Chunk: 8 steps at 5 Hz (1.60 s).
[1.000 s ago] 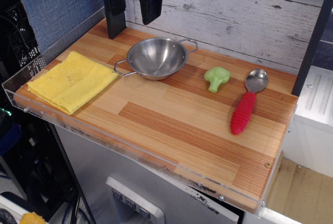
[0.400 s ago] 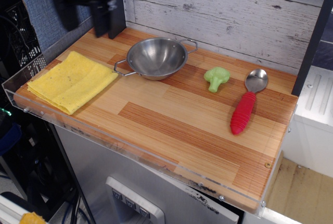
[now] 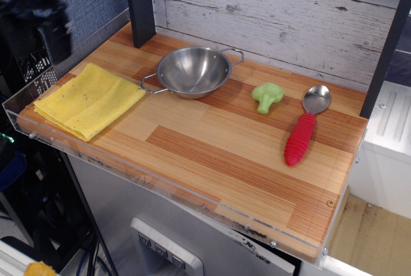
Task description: Move towel to below broccoli
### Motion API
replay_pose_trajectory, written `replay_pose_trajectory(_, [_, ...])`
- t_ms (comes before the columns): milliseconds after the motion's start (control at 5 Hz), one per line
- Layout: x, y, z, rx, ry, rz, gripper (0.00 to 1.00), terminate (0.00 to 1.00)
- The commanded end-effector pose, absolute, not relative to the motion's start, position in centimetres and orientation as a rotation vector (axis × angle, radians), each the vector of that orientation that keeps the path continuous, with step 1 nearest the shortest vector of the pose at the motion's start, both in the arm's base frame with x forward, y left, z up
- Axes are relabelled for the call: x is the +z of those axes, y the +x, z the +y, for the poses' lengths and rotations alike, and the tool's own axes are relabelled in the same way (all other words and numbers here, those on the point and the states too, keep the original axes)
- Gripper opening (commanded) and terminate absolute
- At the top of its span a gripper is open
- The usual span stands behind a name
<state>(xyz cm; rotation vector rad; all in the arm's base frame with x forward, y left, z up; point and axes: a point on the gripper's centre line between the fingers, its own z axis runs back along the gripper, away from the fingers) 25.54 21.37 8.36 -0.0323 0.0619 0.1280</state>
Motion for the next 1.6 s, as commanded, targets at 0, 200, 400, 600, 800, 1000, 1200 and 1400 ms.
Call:
replay_pose_trajectory(0, [7.2,26.0,20.7,0.157,0.034,-0.015,1.0,0.0])
replay_pose_trajectory(200, [7.0,26.3,20.0,0.133,0.038,-0.051,1.0,0.0])
replay_pose_trajectory(400, [6.8,26.8,19.4,0.069,0.025,-0.092,1.0,0.0])
replay_pose_trajectory(600, [6.2,27.0,19.3,-0.044,0.03,-0.08,1.0,0.0])
replay_pose_trajectory(800, [5.6,27.2,19.3,-0.126,0.047,-0.061,1.0,0.0])
replay_pose_trajectory(1000, [4.9,27.3,19.3,-0.136,0.059,-0.039,1.0,0.0])
replay_pose_trajectory(1200, [4.0,27.1,19.3,-0.133,0.074,-0.014,1.0,0.0])
replay_pose_trajectory(1400, [2.8,26.9,19.1,-0.127,0.083,-0.001,1.0,0.0])
